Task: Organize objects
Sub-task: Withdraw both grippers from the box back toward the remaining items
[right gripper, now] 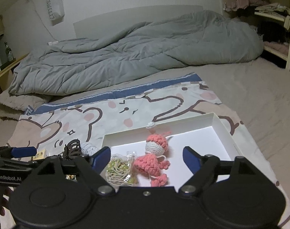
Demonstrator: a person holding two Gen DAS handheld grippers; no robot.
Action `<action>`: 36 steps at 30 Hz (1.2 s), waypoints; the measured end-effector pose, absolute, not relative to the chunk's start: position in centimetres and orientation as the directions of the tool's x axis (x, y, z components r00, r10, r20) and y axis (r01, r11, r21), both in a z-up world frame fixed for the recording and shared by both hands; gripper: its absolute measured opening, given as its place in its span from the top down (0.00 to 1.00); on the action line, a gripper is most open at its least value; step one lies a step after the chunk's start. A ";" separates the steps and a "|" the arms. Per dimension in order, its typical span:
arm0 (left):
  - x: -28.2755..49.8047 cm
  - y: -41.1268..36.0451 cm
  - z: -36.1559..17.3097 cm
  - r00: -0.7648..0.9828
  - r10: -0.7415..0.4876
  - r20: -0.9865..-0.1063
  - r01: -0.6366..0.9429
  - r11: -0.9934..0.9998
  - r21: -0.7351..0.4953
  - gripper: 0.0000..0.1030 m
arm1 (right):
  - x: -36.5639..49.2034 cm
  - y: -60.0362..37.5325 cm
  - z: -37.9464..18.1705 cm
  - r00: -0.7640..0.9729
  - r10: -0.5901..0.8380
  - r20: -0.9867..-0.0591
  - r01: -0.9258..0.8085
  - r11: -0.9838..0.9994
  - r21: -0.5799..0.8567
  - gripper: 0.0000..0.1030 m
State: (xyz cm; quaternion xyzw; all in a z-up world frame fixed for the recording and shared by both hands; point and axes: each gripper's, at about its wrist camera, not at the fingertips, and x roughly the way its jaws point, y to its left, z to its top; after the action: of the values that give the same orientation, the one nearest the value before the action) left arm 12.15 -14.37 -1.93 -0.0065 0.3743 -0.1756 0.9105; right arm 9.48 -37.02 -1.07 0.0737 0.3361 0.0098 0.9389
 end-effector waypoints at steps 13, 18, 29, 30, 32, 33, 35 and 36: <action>9.9 -11.9 -0.6 0.685 -0.296 -0.665 0.281 0.950 -0.133 0.00 | 6.6 -35.9 0.1 0.792 0.046 -0.609 0.012 0.996 0.091 0.00; 9.4 -11.4 0.0 0.697 -0.289 -0.657 0.271 0.953 -0.132 0.00 | 6.0 -35.8 0.6 0.792 0.040 -0.609 0.016 0.996 0.087 0.00; 8.9 -9.5 0.3 0.707 -0.267 -0.655 0.244 0.961 -0.129 0.00 | 5.7 -35.3 0.8 0.792 0.044 -0.609 0.019 0.995 0.097 0.00; 8.9 -9.2 0.3 0.709 -0.261 -0.655 0.238 0.963 -0.126 0.00 | 5.7 -35.3 0.8 0.792 0.048 -0.609 0.018 0.995 0.102 0.00; 8.9 -8.5 0.3 0.712 -0.250 -0.656 0.225 0.967 -0.124 0.00 | 5.8 -35.2 0.7 0.791 0.055 -0.610 0.017 0.994 0.112 0.00; 8.9 -8.1 0.3 0.713 -0.245 -0.657 0.219 0.968 -0.123 0.00 | 5.9 -35.0 0.6 0.790 0.060 -0.611 0.015 0.993 0.116 0.00; 9.0 -7.2 0.3 0.717 -0.231 -0.657 0.205 0.972 -0.119 0.00 | 6.2 -34.6 0.4 0.787 0.068 -0.614 0.008 0.993 0.120 0.00; 9.0 -6.7 0.3 0.720 -0.224 -0.657 0.197 0.974 -0.116 0.00 | 6.3 -34.3 0.3 0.786 0.071 -0.614 0.002 0.993 0.118 0.00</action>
State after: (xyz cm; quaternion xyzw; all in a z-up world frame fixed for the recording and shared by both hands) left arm 9.01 -6.70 0.35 -0.0188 0.3568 -0.1134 0.9271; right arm 6.26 -34.29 0.34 0.0563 0.3263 0.0184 0.9434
